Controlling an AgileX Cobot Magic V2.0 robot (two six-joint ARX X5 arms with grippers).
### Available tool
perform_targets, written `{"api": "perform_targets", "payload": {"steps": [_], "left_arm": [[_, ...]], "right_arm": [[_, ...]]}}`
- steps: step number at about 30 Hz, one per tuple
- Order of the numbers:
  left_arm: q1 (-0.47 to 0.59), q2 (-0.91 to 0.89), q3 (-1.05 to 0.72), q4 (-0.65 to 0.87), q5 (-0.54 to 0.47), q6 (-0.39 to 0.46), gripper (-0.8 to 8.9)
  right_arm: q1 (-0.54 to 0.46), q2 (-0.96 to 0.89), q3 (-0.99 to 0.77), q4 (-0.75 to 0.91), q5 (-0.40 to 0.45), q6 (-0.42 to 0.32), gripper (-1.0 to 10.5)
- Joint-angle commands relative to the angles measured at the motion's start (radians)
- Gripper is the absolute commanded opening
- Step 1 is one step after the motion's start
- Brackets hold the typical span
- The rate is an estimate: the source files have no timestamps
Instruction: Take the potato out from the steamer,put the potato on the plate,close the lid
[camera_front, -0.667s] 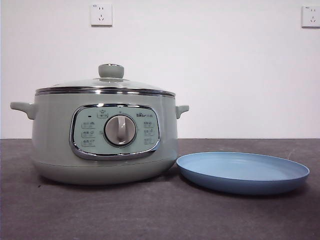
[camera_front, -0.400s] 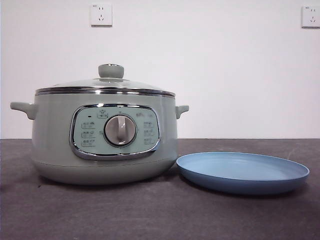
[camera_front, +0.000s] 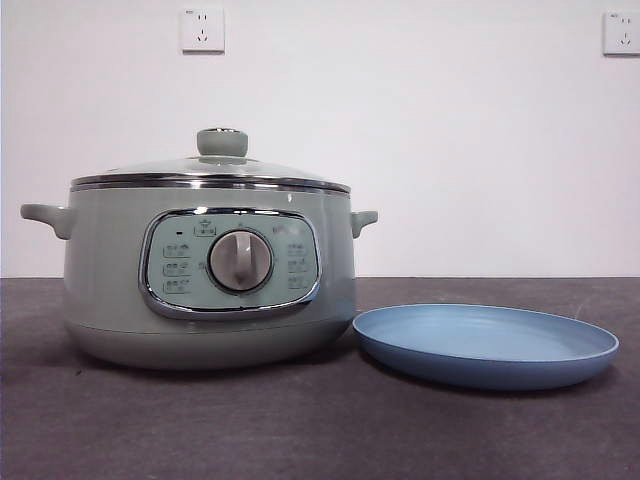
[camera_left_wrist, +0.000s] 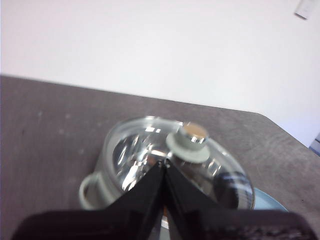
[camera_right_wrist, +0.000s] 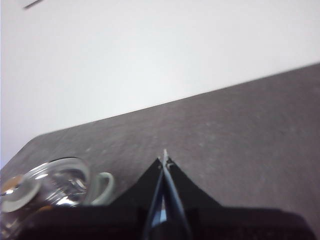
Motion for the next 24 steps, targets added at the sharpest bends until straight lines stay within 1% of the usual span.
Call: {"api": "perform_targets", "payload": {"steps": [1,3,7,9,12,15,20,21,24], "left_arm": [[-0.016,0.080,0.102,-0.010,0.004,0.082,-0.06],[-0.024,0.133,0.172,-0.016,0.004,0.119,-0.06],[-0.041,0.243,0.323,-0.049,0.003,0.178,-0.06],[-0.046,0.297,0.393,-0.074,0.004,0.203,-0.06],[-0.049,0.386,0.496,-0.127,0.005,0.243,-0.06],[-0.050,0.478,0.587,-0.196,0.010,0.273,-0.06],[-0.049,0.620,0.693,-0.316,0.087,0.277,-0.07],[-0.050,0.642,0.703,-0.330,0.107,0.277,-0.07],[-0.056,0.685,0.706,-0.331,0.157,0.277,-0.04]], "right_arm": [[0.023,0.095,0.127,-0.035,-0.048,-0.084,-0.1],[0.042,0.166,0.215,-0.071,-0.087,-0.119,-0.1],[0.091,0.306,0.391,-0.164,-0.137,-0.195,-0.1],[0.114,0.367,0.472,-0.220,-0.142,-0.225,-0.1],[0.149,0.450,0.583,-0.308,-0.140,-0.301,-0.1],[0.192,0.522,0.680,-0.396,-0.140,-0.355,-0.1],[0.275,0.617,0.802,-0.562,-0.139,-0.454,-0.1],[0.288,0.628,0.813,-0.578,-0.138,-0.466,-0.1],[0.311,0.642,0.819,-0.582,-0.137,-0.469,0.1]]}}
